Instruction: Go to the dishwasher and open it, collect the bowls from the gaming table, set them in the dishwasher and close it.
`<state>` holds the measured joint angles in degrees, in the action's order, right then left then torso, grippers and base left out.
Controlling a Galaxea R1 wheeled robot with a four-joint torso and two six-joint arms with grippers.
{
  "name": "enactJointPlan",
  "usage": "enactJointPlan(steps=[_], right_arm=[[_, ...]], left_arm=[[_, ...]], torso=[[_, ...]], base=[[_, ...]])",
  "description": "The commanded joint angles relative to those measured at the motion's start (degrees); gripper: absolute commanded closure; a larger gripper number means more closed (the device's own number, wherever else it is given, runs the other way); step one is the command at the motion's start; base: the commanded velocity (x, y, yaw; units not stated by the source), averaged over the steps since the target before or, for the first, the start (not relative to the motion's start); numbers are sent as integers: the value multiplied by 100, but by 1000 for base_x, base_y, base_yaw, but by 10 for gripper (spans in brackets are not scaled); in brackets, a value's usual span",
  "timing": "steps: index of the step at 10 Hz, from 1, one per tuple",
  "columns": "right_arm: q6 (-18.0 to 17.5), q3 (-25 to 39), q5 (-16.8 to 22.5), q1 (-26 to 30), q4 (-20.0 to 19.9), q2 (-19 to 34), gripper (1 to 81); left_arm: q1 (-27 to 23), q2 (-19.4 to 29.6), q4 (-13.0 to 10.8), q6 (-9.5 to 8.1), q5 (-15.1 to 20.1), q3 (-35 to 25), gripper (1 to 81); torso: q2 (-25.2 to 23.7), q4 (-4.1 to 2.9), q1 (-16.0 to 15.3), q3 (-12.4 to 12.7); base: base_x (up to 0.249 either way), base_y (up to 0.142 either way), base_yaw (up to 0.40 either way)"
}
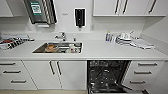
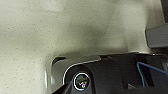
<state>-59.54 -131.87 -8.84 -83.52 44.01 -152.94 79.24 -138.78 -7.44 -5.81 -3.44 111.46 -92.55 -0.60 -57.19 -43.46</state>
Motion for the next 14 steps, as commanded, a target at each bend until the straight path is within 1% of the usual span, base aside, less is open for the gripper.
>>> enactJointPlan(steps=[1,2,4,6,7,8,9,10,11,12,13,14], right_arm=[[39,-636,172,50,239,-317,10],[22,-873,172,24,354,-492,10],[13,-1172,172,-55,319,-740,10],[-31,-1365,181,-240,241,-898,10],[29,-1489,172,-363,15,-994,10],[197,-1508,119,-451,-349,-1039,10],[733,-1543,66,-495,-832,-1118,10],[1869,-1656,84,-478,-1872,-1214,10],[2677,-1745,136,-460,-2557,-1258,10],[3288,-1850,172,-451,-3115,-1302,10],[3387,-1903,172,-443,-3179,-1303,10],[3405,-1834,93,-426,-3162,-1207,10]], left_arm=[[-88,-97,-3,19,265,244,10],[-53,-202,-3,19,265,402,10],[-9,-535,-3,19,265,866,10],[-8,-844,14,19,501,1255,10],[0,-906,23,19,502,1308,10],[0,-933,32,19,520,1308,10],[0,-995,32,19,599,1370,10],[0,-1134,41,19,634,1545,10],[0,-1222,41,19,643,1642,10],[17,-1319,32,19,651,1739,10],[26,-1399,23,19,687,1836,10],[52,-1460,23,19,695,1940,10]], torso=[[551,0,356,0],[759,0,490,0],[1196,0,767,0],[1620,0,1038,0],[1834,0,1176,0],[2035,0,1303,0],[2253,0,1445,0],[2453,0,1571,0],[2680,0,1718,-2],[2892,0,1855,-2],[3108,0,1994,-2],[3318,0,2129,-2]], base=[[0,0,0],[0,0,0],[0,0,0],[0,0,0],[0,0,0],[0,0,0],[0,0,0],[0,0,0],[0,0,0],[0,0,0],[0,0,0],[0,0,0]])
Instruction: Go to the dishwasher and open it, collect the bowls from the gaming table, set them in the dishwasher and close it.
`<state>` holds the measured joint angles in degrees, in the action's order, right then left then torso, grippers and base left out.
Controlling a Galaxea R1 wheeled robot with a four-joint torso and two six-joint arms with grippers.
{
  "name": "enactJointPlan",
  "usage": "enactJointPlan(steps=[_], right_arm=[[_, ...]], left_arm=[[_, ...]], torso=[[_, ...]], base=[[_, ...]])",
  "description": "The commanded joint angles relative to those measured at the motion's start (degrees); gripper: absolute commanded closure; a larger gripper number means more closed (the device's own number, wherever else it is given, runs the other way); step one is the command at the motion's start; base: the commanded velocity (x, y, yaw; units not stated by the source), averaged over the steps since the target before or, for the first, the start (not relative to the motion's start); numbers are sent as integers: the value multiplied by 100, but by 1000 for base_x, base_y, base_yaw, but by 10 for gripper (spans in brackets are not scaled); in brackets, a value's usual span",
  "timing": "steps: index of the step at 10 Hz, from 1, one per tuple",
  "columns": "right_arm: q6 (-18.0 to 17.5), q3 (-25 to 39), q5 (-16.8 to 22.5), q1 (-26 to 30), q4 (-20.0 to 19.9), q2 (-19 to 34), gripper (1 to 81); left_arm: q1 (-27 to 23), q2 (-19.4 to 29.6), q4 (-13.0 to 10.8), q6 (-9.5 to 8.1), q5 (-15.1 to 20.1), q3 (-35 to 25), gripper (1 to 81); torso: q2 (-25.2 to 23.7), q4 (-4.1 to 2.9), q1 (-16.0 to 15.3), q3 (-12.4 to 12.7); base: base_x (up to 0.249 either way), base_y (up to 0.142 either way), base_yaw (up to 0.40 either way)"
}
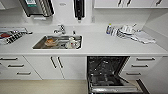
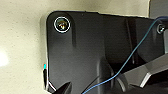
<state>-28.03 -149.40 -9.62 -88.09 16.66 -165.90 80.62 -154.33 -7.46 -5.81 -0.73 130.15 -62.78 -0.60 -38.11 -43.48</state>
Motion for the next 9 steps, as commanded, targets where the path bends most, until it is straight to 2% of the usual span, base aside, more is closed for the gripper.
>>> enactJointPlan(steps=[1,4,5,7,9], right_arm=[[254,-18,171,93,-436,160,10],[280,17,241,67,-418,116,10],[280,17,241,50,-410,116,10],[280,-10,241,50,-410,107,10],[280,-18,241,50,-410,107,10]], left_arm=[[-76,78,17,19,425,90,10],[-76,95,17,19,425,108,10],[-76,87,-1,19,425,108,10],[-76,78,-27,19,416,108,10],[-76,69,-27,19,416,108,10]], torso=[[560,0,361,0],[1187,0,765,0],[1419,0,916,410],[1749,0,1115,648],[2111,0,1348,999]], base=[[0,0,0],[0,0,0],[0,0,0],[0,0,0],[0,0,0]])
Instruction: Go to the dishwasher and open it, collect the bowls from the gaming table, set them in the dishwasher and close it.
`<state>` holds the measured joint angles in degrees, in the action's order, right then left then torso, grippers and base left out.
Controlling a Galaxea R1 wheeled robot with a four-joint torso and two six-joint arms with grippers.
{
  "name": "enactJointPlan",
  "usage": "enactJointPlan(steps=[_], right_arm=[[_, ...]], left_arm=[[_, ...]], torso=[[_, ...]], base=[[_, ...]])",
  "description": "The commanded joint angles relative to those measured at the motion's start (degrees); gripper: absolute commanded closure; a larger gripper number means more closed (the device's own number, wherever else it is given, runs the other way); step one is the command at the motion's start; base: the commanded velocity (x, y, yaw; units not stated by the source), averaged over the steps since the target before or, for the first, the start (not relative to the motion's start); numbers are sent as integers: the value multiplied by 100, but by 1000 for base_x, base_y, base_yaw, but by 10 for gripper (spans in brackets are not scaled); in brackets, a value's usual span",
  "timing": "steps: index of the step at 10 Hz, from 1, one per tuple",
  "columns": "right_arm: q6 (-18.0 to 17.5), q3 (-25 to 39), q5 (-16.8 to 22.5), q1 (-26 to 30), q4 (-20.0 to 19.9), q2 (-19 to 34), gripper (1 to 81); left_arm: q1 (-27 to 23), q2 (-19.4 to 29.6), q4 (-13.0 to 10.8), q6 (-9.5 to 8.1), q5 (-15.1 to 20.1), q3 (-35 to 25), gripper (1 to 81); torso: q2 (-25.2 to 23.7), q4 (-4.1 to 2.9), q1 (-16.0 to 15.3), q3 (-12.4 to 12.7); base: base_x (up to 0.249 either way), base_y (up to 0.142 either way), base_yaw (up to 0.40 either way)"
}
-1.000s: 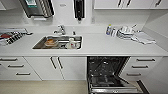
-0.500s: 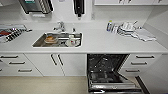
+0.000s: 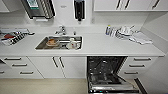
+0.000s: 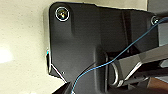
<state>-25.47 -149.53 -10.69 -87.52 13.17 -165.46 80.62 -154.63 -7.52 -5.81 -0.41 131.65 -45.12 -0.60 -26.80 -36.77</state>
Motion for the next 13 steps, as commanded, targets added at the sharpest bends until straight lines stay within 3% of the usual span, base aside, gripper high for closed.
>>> enactJointPlan(steps=[1,9,10,13], right_arm=[[33,-5,348,-8,-60,63,10],[42,-31,348,-16,28,55,10],[50,-31,348,1,37,63,10],[94,-58,357,45,265,37,10]], left_arm=[[-76,98,-21,19,384,-42,10],[-76,-341,-30,28,516,529,10],[-59,-367,-30,28,516,538,10],[-41,-526,-21,63,516,775,10]], torso=[[553,0,356,534],[2194,0,1442,2164],[2396,0,1578,1819],[2870,0,1890,2035]], base=[[0,0,0],[0,0,0],[0,0,0],[0,0,0]])
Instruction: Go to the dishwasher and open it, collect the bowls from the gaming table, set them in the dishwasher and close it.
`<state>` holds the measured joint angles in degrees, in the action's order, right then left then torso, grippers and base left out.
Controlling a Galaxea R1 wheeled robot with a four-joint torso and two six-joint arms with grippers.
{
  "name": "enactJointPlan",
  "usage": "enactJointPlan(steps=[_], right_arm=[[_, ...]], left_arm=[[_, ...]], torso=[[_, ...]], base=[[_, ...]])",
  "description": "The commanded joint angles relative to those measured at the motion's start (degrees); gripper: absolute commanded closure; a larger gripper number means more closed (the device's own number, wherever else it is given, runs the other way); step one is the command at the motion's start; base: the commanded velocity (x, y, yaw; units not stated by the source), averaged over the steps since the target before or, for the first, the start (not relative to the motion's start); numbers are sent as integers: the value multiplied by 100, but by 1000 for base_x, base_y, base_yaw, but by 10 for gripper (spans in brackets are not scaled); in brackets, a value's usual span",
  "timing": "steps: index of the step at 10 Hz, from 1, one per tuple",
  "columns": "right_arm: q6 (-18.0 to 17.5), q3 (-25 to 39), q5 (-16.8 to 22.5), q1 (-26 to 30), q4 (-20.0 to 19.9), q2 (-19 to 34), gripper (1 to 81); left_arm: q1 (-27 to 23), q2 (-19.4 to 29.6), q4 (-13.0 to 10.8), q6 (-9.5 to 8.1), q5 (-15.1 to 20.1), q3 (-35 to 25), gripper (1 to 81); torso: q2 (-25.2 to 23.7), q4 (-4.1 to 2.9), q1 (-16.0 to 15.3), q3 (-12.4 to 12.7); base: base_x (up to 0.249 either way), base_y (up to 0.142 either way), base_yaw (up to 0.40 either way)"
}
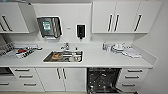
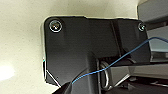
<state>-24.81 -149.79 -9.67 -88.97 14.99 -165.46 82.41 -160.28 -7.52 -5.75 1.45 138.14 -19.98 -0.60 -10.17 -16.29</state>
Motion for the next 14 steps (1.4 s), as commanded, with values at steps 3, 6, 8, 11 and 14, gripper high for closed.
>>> enactJointPlan(steps=[3,6,8,11,14], right_arm=[[20,-190,246,208,74,-42,10],[29,-234,246,225,91,-51,10],[29,-252,246,217,109,-51,10],[29,-278,255,225,91,-60,10],[19,-436,255,234,56,-182,10]], left_arm=[[-194,-250,-21,57,330,626,10],[-185,-250,-22,57,330,626,10],[-185,-268,-30,57,330,626,10],[-185,-321,58,30,330,626,10],[-185,-540,49,30,584,977,10]], torso=[[916,0,588,600],[1454,0,938,1093],[1856,0,1017,1292],[1812,0,926,1228],[1891,0,940,1281]], base=[[0,0,0],[0,0,0],[0,0,0],[0,0,0],[0,0,0]])
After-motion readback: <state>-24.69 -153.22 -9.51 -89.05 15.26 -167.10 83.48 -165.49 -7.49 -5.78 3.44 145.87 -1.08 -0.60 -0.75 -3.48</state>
